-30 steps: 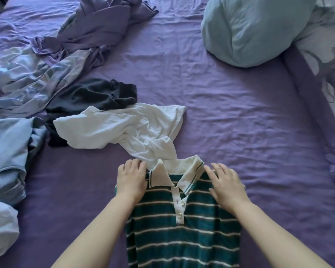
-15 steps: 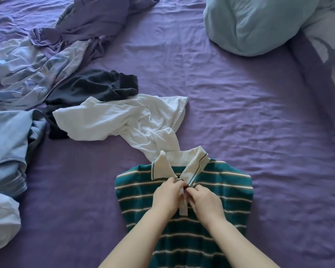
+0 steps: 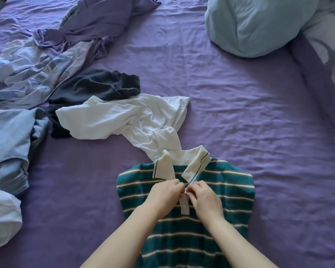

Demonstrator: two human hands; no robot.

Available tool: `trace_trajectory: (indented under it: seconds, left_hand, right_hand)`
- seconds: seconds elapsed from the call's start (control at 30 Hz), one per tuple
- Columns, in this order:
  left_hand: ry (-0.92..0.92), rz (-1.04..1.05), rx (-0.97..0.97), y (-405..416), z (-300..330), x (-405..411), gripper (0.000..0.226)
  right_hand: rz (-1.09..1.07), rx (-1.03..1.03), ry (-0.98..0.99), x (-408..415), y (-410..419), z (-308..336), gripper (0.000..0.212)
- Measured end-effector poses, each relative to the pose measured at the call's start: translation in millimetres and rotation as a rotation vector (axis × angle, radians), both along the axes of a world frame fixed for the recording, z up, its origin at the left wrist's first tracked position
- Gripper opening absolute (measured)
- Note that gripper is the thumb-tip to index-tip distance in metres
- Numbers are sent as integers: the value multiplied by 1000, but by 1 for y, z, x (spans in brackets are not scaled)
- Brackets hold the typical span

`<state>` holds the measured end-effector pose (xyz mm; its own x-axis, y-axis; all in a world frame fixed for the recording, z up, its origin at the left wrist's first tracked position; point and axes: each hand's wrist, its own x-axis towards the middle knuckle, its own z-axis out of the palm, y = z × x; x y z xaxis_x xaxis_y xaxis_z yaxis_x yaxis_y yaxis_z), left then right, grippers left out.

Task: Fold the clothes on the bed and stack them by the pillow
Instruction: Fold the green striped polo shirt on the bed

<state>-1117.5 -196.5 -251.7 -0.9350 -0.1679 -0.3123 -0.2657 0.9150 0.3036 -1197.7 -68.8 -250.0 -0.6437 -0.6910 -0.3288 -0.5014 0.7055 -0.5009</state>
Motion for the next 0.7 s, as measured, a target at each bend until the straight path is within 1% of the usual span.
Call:
trace_trajectory:
  seconds: [0.1,0.17,0.23,0.3,0.33,0.4,0.43,0.63,0.7]
  left_hand:
    - [50,41,-14,-2,1,2,23]
    - [49,47,-1,-4,3,3,23]
    - [68,43,-20,-5,0,4,20]
    - [109,31,-26,-3,3,4,10]
    - [104,10,-28,-2,4,4,13]
    - [102,2,-91,-2,0,6,28]
    - [120,3,-114,-2,-2,7,31]
    - [165,-59,-148,-1,1,6,30]
    - [208,-73,-170,-2,4,3,30]
  right_hand:
    - [-24,-1,-98,1,-6,2,17]
    - [-53,-11,-147,2,-8,1,15]
    - [-100,-24,-170,1,-9,1,13]
    - [-140,-32,-187,1,-9,1,12]
    - [-158,-32,-196,1,-9,1,12]
    - [-188,-31,-219,2,-9,2,12]
    - [-198,-32,-230,3,-9,3,12]
    - [-238,-22,-270,2,-11,6,13]
    - [-244,-8,-284,-1,-12,6,12]
